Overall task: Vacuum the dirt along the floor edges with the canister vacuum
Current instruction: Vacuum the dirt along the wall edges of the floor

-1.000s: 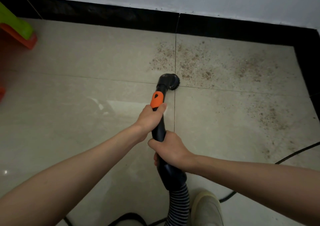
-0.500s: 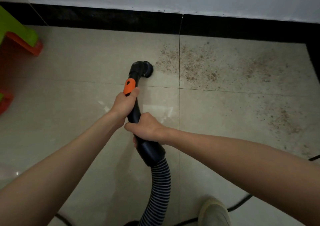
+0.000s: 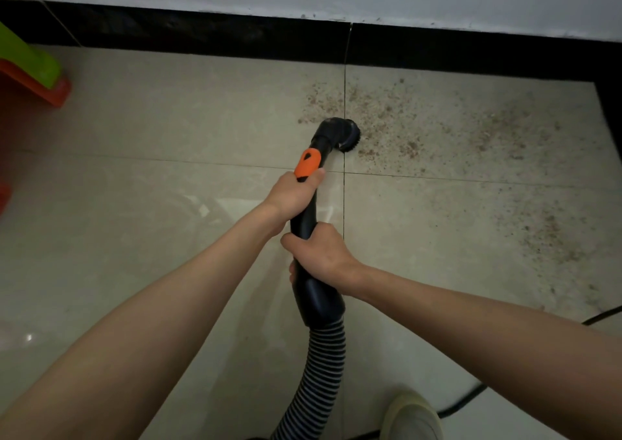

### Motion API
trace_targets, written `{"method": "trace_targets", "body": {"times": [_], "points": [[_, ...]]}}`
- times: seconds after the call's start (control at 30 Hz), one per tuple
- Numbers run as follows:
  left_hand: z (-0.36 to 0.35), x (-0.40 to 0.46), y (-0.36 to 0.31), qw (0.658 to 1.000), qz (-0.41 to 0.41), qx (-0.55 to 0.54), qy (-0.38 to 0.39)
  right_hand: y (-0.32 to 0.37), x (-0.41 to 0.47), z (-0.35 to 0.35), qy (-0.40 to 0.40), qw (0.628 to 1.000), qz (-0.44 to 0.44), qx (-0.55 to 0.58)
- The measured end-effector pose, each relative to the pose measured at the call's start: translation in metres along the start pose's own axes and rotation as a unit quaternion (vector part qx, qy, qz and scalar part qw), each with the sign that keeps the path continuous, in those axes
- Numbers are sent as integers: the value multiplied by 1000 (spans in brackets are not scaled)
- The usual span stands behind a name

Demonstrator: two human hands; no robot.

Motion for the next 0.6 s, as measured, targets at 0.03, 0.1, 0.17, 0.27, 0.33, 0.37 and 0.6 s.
{"method": "trace_targets", "body": {"times": [0.03, 0.1, 0.17, 0.27, 0.33, 0.37, 0.6], "points": [[2, 1, 1, 1000, 0, 0, -5, 1, 1, -2, 2, 1000, 5, -5], [10, 1, 7, 1000, 3, -4, -25, 3, 4, -8, 10, 1000, 14, -12], [20, 1, 17, 999, 12, -7, -51, 4, 6, -17, 24, 999, 18, -20], [33, -2, 35, 996, 24, -3, -83, 3, 7, -31, 60, 997, 15, -40], [41, -2, 44, 994, 35, -10, -106, 4, 9, -38, 78, 996, 12, -50], [45, -1, 45, 992, 38, -13, -116, 6, 12, -41, 83, 995, 12, -54], [58, 23, 36, 991, 37, 13, -125, 20, 37, -42, 77, 995, 14, -60]]}}
Point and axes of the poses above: each hand's wrist, its own x-axis towards the middle knuckle, its own z-axis out of the back of the hand, y = z × x, the point moved 5 cm from there along x, towards the middle knuckle, and after that the axes turned 13 degrees about x, right-handed, at the moved point
